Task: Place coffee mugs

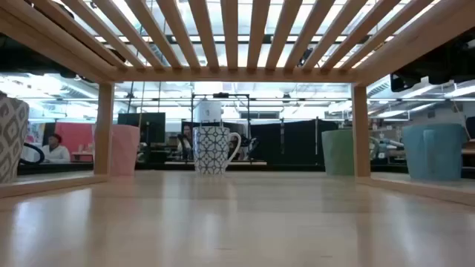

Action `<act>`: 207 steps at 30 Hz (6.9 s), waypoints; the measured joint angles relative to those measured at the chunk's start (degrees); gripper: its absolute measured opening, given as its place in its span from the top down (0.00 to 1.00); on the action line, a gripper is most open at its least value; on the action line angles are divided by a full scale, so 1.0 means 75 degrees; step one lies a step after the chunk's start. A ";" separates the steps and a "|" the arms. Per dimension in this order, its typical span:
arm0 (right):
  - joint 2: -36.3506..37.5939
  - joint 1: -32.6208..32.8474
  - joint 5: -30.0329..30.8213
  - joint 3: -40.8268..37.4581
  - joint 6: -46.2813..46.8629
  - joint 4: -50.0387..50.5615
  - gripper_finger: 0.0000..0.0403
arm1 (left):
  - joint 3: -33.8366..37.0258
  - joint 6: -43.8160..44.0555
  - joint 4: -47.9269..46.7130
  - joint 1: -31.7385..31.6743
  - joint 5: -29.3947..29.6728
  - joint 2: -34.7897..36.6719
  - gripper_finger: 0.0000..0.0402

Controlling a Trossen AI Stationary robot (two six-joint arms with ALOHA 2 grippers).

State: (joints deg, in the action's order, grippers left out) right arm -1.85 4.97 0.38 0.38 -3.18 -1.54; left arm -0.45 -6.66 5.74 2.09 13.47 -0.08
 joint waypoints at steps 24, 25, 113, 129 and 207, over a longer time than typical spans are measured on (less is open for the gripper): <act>0.0000 0.0002 0.0000 0.0000 0.0002 -0.0002 0.85 | 0.0001 0.0000 0.0003 0.0003 -0.0001 -0.0032 0.77; 0.0000 0.0000 0.0000 0.0000 0.0003 -0.0003 0.85 | 0.0001 0.0000 0.0001 0.0000 -0.0002 -0.0032 0.77; -0.3231 -0.0217 0.5181 0.4956 0.3044 0.2721 0.44 | 0.0000 0.0000 0.0000 0.0003 -0.0002 -0.0038 0.77; -0.5791 -0.2450 0.2599 0.8092 0.4556 0.9067 0.45 | 0.0001 0.0000 0.0000 0.0000 0.0000 -0.0038 0.77; -1.1345 -0.5549 0.0888 0.7244 0.0340 1.1136 0.94 | 0.0001 0.0003 -0.0003 0.0001 -0.0002 -0.0038 0.77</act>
State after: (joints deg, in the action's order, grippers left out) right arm -86.94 -36.64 7.04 54.71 -0.63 81.97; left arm -0.44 -6.63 5.72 2.09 13.46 -0.36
